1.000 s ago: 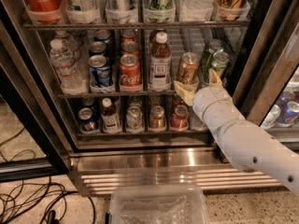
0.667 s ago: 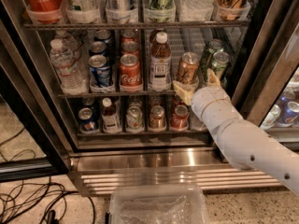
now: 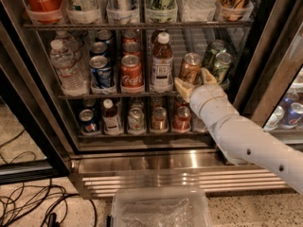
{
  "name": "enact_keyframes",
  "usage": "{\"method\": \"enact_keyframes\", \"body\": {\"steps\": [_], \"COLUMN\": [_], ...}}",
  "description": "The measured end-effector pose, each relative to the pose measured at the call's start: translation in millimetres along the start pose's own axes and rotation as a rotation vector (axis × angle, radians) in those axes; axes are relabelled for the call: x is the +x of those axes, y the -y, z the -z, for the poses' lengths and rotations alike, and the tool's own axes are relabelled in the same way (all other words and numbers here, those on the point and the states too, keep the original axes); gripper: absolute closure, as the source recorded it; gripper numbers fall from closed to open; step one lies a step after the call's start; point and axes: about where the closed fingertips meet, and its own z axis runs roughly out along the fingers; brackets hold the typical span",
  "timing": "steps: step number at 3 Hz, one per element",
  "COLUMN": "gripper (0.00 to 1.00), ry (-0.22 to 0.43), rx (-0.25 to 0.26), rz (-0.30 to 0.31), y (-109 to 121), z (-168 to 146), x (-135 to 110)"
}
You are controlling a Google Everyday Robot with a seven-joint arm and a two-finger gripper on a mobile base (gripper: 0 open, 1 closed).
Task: Pick orange can from middle shelf of fridge
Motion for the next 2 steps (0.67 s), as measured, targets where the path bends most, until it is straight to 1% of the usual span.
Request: {"method": "enact_keyframes", "body": {"steps": [1,2], "gripper": [0.37,0.37], "ry": [0.013,0.016], "rx": [0.021,0.046], "rz": [0.008,0.006], "y": [7.6,15.5], "z": [-5.1,-19.7], "x": [-2.5,1.7]}}
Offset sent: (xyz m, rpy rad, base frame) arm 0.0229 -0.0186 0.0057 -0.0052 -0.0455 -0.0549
